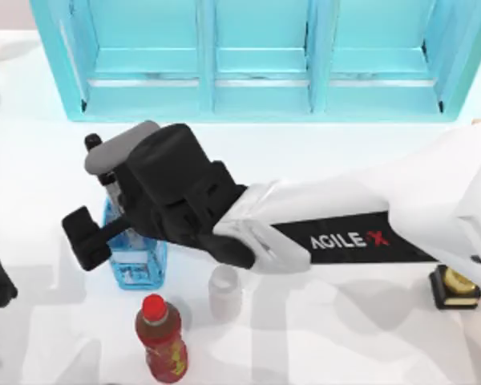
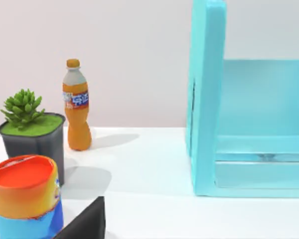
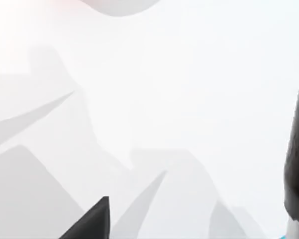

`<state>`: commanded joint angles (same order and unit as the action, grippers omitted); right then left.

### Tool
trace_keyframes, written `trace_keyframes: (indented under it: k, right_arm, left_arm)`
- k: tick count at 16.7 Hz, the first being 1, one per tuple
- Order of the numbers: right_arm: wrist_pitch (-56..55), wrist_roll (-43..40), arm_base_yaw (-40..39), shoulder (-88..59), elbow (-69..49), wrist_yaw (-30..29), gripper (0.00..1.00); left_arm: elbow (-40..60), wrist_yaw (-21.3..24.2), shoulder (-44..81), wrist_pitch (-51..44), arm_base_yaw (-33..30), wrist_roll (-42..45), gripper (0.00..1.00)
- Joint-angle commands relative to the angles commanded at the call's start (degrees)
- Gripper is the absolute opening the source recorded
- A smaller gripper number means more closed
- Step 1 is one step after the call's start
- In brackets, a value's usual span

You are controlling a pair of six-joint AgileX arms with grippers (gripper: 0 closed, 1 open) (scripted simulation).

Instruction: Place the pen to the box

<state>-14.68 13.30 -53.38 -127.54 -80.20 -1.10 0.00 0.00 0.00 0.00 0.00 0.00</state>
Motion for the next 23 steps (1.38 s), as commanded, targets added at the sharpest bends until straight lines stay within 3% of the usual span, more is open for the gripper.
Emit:
trace_keyframes:
  k: [4,5,16,23]
  right_arm:
    - [0.00,0.00,0.00,0.00,0.00,0.00,0.02]
    - [0.00,0.00,0.00,0.00,0.00,0.00,0.00]
    - [1.94,-0.52,0.91,2.42,0.87,1.26,0.00]
    - [16.70,-6.23,9.84,25.60,7.31,8.65,0.00]
  left_arm:
    - [0.00,0.00,0.00,0.00,0.00,0.00,1.00]
    - [0.00,0.00,0.00,0.00,0.00,0.00,1.00]
    - [0.00,0.00,0.00,0.00,0.00,0.00,1.00]
    - [0.00,0.00,0.00,0.00,0.00,0.00,1.00]
